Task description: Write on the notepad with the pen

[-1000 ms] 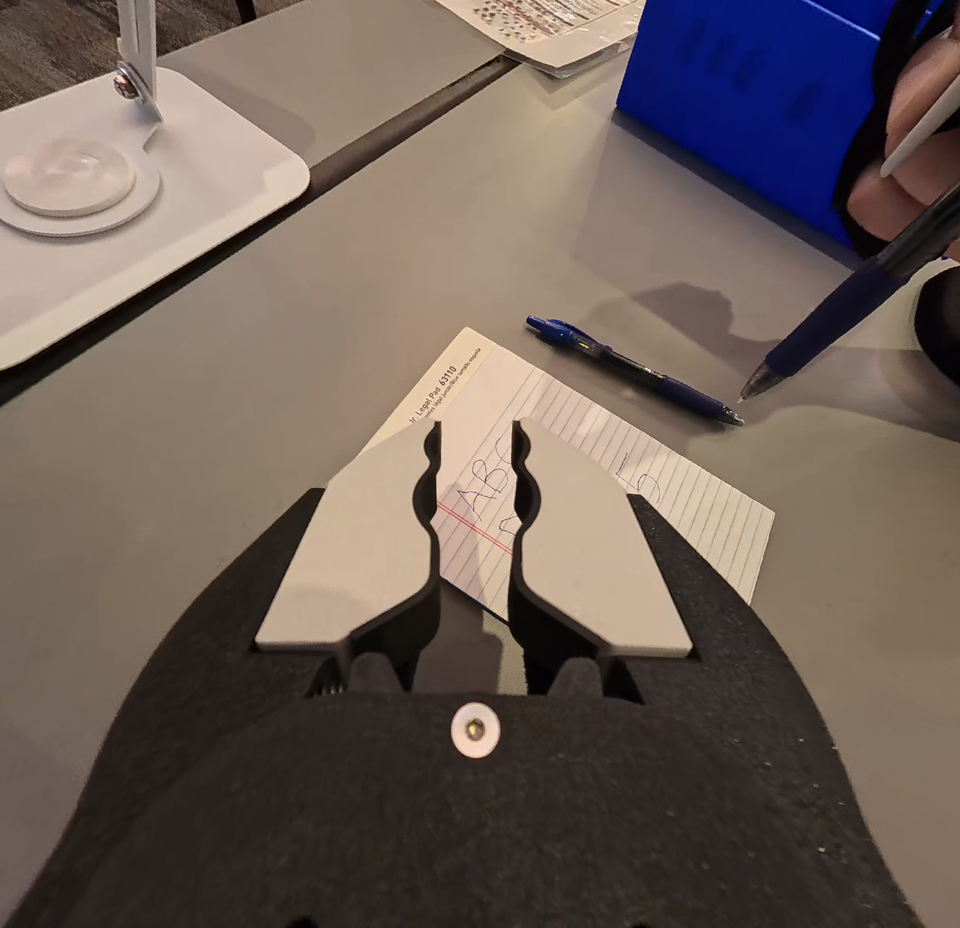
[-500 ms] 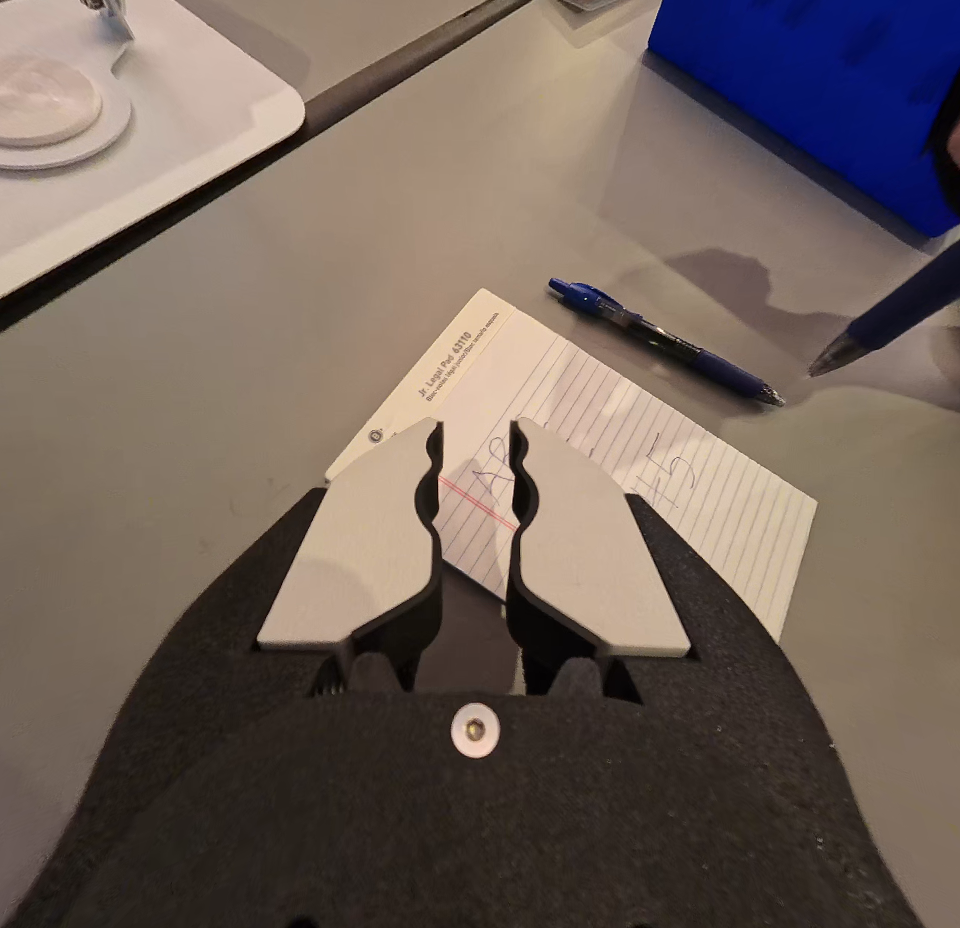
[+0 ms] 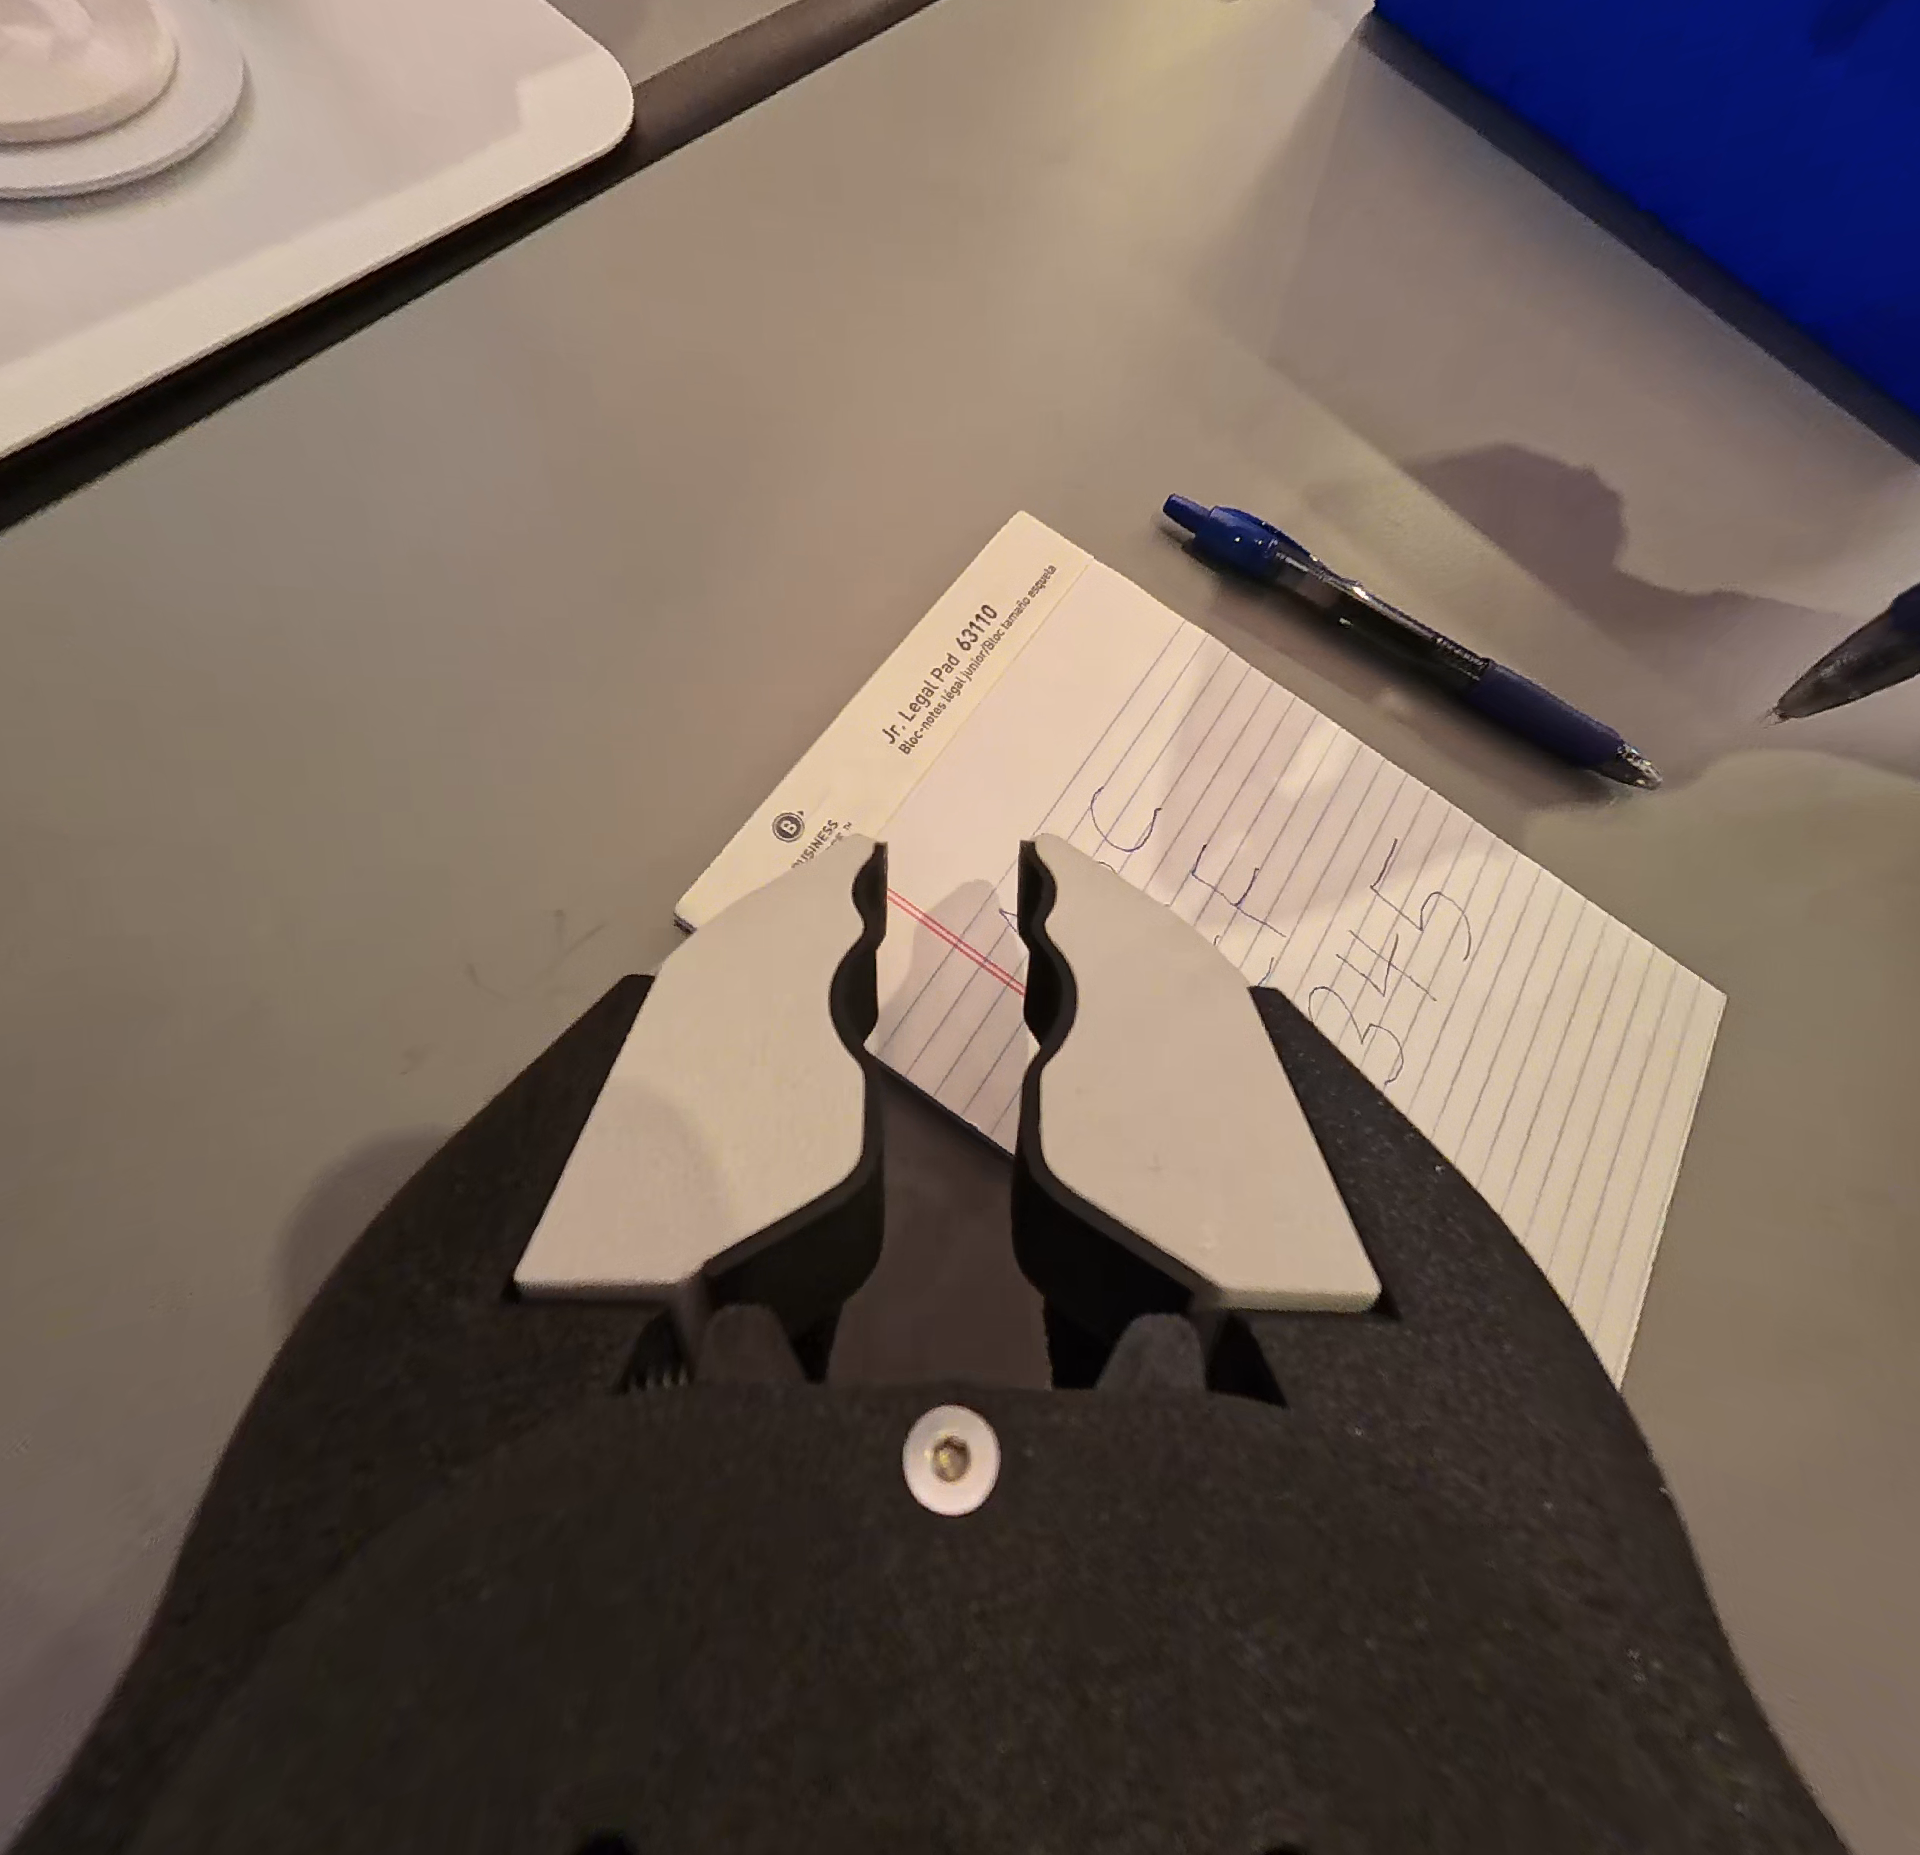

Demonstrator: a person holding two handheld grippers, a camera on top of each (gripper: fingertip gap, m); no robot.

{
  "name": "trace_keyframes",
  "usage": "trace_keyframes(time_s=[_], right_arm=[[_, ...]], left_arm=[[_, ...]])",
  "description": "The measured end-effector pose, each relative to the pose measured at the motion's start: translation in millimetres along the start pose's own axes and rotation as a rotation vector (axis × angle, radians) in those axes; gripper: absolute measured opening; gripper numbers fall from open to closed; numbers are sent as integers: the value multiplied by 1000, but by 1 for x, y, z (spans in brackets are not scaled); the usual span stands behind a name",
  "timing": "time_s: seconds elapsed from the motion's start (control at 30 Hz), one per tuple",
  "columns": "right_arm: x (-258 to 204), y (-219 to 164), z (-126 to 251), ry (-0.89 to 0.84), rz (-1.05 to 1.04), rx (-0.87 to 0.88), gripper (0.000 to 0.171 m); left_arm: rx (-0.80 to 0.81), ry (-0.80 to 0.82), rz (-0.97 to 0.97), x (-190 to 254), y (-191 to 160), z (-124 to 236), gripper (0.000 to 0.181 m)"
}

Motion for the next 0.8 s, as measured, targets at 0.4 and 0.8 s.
trace_keyframes(time_s=[0.4, 0.8], right_arm=[[1, -1, 0, -2, -3, -3, 4], [1, -3, -1, 1, -5, -11, 5]], left_arm=[[-53, 9, -14, -2, -9, -6, 22], [-45, 13, -10, -2, -8, -6, 18]])
Point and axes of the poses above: each gripper's, where its closed fingertips meet, z back along the fingers, y out of its top, x = y × z across the jaws, the point moved 2 cm from there along z, back along the fingers, and after that the axes turned 6 degrees about -y, right-handed, at the moved point
